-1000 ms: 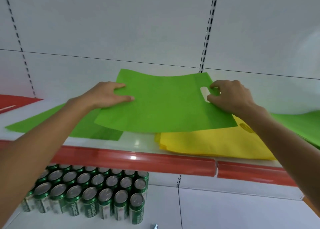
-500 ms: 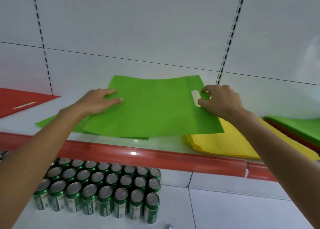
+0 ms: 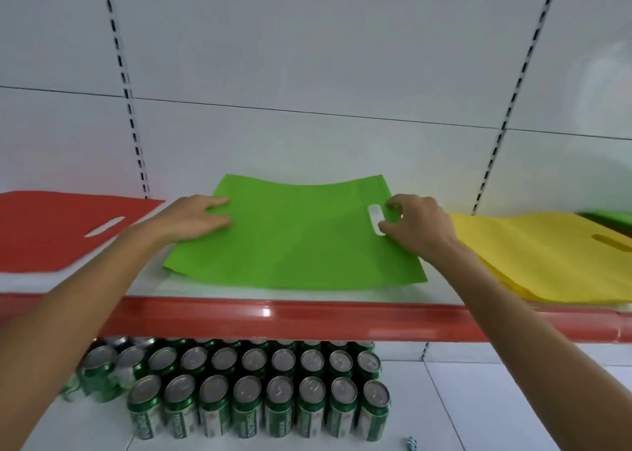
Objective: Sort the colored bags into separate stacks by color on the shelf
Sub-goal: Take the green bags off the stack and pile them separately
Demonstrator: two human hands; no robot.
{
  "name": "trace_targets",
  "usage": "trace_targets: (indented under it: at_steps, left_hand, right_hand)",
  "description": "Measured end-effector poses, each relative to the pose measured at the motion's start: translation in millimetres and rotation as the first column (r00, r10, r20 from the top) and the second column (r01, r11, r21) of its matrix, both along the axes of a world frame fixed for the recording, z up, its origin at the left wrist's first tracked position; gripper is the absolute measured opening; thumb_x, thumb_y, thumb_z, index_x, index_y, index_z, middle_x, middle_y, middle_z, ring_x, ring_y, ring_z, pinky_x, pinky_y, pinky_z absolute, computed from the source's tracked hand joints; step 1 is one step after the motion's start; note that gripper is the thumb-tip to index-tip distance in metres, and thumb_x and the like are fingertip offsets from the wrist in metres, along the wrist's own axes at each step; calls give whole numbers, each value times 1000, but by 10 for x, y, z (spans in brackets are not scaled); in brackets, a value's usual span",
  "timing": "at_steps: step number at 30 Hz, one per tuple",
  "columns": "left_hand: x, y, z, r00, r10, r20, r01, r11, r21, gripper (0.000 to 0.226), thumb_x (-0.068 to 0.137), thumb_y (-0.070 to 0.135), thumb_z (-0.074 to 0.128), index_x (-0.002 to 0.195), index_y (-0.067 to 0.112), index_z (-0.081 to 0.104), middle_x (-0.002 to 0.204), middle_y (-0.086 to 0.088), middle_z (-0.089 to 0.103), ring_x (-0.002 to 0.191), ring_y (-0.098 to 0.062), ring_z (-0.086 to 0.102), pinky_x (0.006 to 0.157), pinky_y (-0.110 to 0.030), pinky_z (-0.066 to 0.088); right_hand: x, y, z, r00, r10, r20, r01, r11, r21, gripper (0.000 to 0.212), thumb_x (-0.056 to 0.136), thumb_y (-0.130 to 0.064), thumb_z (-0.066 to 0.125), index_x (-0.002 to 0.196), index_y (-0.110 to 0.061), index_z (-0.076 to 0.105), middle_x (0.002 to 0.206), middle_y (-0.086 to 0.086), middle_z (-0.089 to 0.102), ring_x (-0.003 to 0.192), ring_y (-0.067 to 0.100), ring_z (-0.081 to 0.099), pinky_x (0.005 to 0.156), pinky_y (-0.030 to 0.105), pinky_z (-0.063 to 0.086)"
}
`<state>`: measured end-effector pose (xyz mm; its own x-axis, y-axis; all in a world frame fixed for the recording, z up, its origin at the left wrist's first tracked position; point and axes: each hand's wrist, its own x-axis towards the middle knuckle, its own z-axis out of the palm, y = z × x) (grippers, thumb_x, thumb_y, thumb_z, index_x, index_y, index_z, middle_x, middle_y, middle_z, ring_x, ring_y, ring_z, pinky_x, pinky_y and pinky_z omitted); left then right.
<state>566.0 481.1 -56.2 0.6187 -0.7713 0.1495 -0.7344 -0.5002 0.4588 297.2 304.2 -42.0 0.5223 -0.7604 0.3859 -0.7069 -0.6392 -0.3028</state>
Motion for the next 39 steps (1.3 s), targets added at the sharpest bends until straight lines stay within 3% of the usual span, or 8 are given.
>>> trace_targets:
  at_steps: [6, 29, 33, 34, 36, 39]
  left_hand:
    - [222, -75, -108, 999, -31, -26, 31, 999, -7, 55, 89, 19, 56, 141, 18, 39, 148, -10, 36, 135, -21, 35, 105, -23, 28]
    - [240, -30, -204, 996, -61, 61, 57, 996, 72, 45, 93, 20, 47, 137, 10, 45, 145, -13, 38, 133, -26, 36, 103, -26, 30]
    - [160, 40, -69, 994, -98, 45, 94, 993, 78, 54, 94, 32, 50, 142, 12, 36, 150, -11, 31, 137, -24, 31, 108, -27, 26]
    - [98, 37, 22, 991, -116, 64, 113, 992, 60, 56, 94, 36, 49, 143, 13, 35, 150, -9, 31, 138, -23, 30, 108, -26, 24]
    - [-74, -26, 240, 979, -165, 120, 166, 986, 4, 57, 93, 40, 48, 143, 17, 35, 150, -5, 32, 139, -20, 29, 109, -25, 22]
    - [-459, -187, 447, 955, -213, 204, 235, 968, -87, 53, 92, 41, 49, 140, 19, 40, 147, -4, 38, 135, -19, 33, 108, -27, 25]
  right_hand:
    - [268, -56, -100, 998, -67, 8, 67, 996, 66, 44, 85, -30, 61, 128, -23, 56, 125, 8, 59, 113, 29, 55, 87, 36, 47]
    - [367, -21, -317, 987, -71, -142, 77, 996, 34, 33, 94, -39, 49, 110, -16, 68, 114, 11, 65, 107, 30, 57, 80, 33, 45]
    - [302, 21, -268, 991, -31, 134, 4, 981, 195, 35, 98, -29, 43, 79, -10, 65, 86, 13, 63, 87, 27, 56, 68, 31, 35]
    - [261, 32, -195, 978, -16, 207, -24, 982, 190, 33, 98, -28, 44, 82, -10, 66, 88, 10, 64, 90, 24, 56, 70, 30, 36]
    - [154, 49, -8, 956, 17, 294, -57, 990, 130, 26, 96, -27, 50, 106, -12, 69, 110, 1, 68, 103, 17, 59, 83, 23, 39]
    - [-85, 58, 199, 948, 61, 313, -80, 996, 46, 29, 91, -28, 57, 116, -17, 65, 117, 0, 66, 98, 12, 60, 84, 21, 39]
